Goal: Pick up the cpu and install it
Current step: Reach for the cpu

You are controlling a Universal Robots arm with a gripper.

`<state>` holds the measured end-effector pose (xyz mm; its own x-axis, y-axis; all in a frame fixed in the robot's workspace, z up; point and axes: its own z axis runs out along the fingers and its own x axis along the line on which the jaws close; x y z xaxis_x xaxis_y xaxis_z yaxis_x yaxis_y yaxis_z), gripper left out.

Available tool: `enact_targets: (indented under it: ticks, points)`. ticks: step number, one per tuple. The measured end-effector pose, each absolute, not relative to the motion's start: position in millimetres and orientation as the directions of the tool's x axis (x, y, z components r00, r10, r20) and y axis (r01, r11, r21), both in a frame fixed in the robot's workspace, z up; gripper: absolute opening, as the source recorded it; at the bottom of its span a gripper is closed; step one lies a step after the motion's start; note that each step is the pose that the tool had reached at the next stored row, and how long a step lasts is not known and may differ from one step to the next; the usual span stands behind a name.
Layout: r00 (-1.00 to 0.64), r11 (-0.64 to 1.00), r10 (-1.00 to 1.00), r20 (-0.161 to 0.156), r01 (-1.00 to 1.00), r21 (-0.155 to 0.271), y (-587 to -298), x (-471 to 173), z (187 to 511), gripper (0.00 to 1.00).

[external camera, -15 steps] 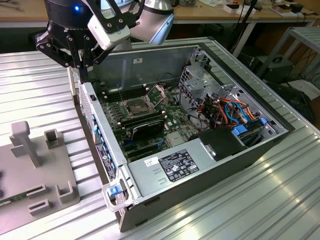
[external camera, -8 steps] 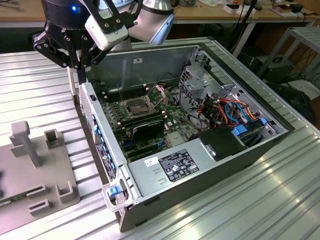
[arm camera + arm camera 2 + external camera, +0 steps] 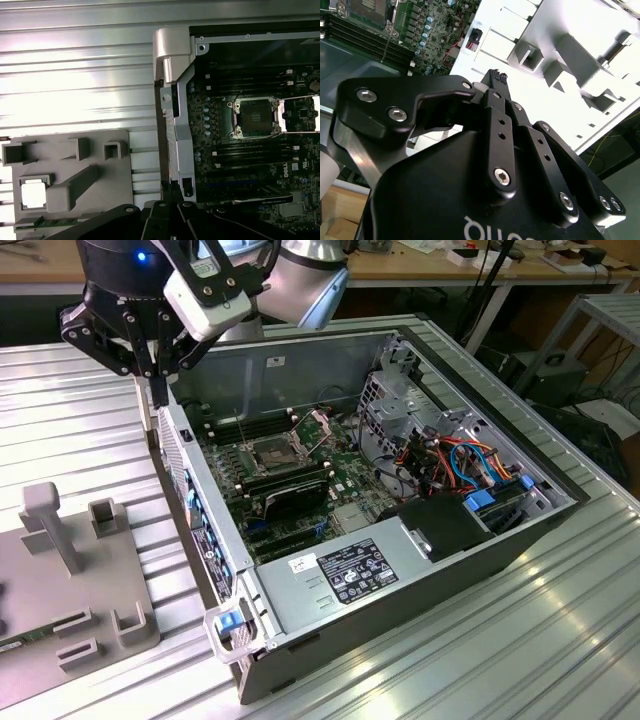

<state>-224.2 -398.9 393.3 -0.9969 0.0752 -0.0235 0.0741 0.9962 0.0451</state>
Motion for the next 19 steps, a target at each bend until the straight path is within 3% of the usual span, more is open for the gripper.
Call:
enact_targets:
  ticks: [19]
  points:
    - [-0.997,0.996,0.075,-0.024,0.074,0.045,-399,-236,393,0.11]
